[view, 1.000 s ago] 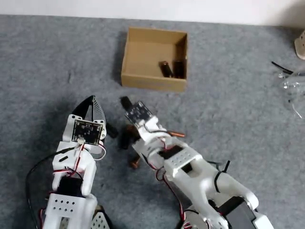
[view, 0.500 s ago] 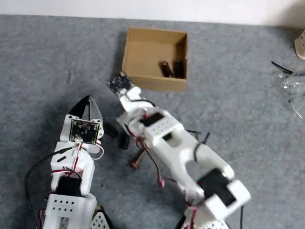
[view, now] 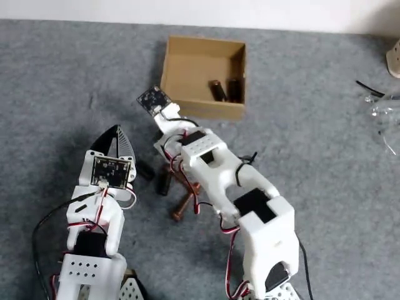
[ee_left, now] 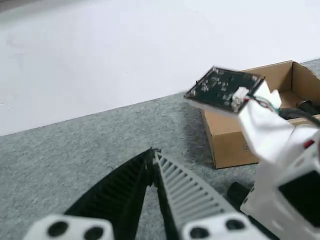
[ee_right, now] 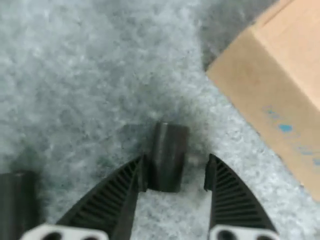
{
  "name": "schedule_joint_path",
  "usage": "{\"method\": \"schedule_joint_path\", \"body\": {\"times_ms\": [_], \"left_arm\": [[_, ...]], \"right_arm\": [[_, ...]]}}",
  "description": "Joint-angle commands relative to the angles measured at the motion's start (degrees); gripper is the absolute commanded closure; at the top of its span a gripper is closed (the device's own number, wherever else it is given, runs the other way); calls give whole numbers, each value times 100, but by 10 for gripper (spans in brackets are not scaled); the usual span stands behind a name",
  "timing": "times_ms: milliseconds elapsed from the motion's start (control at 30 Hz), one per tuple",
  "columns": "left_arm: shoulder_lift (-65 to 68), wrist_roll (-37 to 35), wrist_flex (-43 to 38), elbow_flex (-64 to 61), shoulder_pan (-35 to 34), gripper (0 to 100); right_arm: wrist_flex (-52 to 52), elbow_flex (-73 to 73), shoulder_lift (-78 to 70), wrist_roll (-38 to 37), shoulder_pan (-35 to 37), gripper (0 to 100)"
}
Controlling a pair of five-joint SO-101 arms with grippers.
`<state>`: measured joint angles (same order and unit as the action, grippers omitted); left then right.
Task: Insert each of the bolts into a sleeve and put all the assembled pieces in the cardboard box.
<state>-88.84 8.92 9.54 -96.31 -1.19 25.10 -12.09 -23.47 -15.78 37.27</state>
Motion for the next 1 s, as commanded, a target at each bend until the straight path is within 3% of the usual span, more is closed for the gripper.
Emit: {"method": "schedule_joint_path", "body": {"times_ms": [0, 267, 333, 400, 733, 967], "left_arm": [[13, -44, -132, -84, -48, 990], [13, -35, -132, -84, -40, 990], [13, -35, -132, -84, -40, 990], [13, -35, -132, -84, -40, 990], [13, -35, -132, -92, -40, 990], [13, -35, -132, -92, -40, 990]], "right_arm": [[48, 251, 92, 149, -57, 828], [48, 242, 66, 167, -4, 831], [48, 224, 66, 167, -4, 880], [48, 224, 66, 167, -4, 993], [1059, 268, 198, 185, -22, 993], [989, -453, 1684, 176, -31, 993]]}}
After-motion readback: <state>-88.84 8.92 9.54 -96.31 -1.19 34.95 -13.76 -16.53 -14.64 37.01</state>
